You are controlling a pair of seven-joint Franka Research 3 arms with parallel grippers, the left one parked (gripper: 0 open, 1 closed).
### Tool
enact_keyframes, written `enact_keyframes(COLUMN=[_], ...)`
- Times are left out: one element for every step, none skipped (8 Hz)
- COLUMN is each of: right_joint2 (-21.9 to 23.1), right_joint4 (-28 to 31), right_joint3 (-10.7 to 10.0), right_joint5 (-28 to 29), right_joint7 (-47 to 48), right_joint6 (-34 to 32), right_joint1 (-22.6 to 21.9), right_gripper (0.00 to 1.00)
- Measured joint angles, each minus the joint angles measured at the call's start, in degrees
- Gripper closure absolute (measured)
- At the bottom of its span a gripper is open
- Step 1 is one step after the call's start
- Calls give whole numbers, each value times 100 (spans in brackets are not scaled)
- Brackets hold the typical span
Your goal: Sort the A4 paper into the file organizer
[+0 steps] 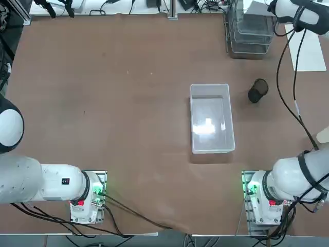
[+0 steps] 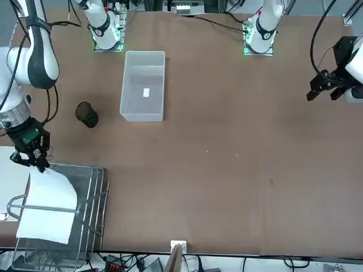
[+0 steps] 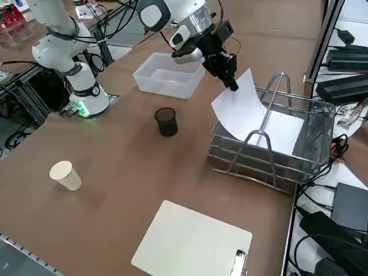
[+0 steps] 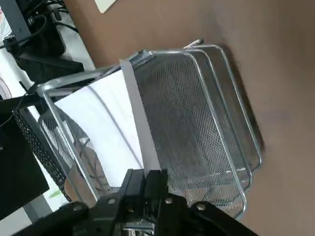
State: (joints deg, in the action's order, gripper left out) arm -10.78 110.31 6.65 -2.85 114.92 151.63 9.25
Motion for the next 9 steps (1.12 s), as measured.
enact_keyframes(right_joint2=[-21,-41,-67,-110,-164,-203,-219,-221,-222], right_joint4=[0,0,0,1,2,2,2,1,3], right_joint3=[1,2,3,3,4,5,7,7,7], right_joint5=[0,0,0,-1,-17,-47,-58,-64,-69], right_joint7=[4,21,31,30,-8,-114,-289,-507,-762], right_joint6=[0,5,71,147,217,263,282,286,286], right_joint1=[-44,-89,-117,-132,-153,-191,-227,-253,-264], right_gripper=[99,99,99,99,99,99,99,99,99])
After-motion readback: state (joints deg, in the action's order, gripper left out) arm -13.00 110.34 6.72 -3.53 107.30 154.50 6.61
